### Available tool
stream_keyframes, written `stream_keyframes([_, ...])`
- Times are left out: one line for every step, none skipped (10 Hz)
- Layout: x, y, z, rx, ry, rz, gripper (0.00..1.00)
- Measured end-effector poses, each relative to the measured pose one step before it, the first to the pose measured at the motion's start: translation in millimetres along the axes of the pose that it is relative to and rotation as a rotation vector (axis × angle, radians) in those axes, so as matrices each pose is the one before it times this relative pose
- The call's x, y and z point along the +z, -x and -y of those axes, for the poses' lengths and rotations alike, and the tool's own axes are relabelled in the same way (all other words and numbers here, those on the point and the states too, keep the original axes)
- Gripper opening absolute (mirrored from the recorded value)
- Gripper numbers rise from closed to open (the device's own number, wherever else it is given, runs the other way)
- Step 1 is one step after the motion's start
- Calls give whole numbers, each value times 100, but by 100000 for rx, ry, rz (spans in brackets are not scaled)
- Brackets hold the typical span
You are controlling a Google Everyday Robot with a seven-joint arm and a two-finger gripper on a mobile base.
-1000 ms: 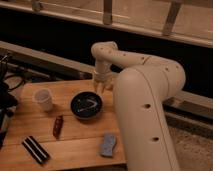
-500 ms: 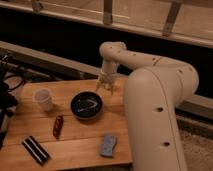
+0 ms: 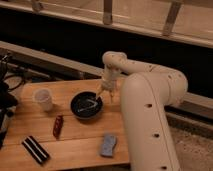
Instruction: Drag the ceramic bowl in a circle
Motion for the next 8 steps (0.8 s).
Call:
stream_keyframes([1031, 239, -86, 307, -942, -3655, 60])
stream_keyframes([726, 304, 40, 777, -618, -3088, 60])
stream_keyframes([1295, 490, 262, 1562, -787, -4707, 60])
stream_keyframes([1562, 847, 624, 2048, -401, -4952, 59])
stream_keyframes([570, 486, 318, 518, -451, -1285, 54])
stream_keyframes([347, 169, 210, 303, -634, -174, 46])
stream_keyframes([53, -28, -150, -300, -500, 757, 36])
stream_keyframes([-58, 207, -502, -670, -281, 2035, 24])
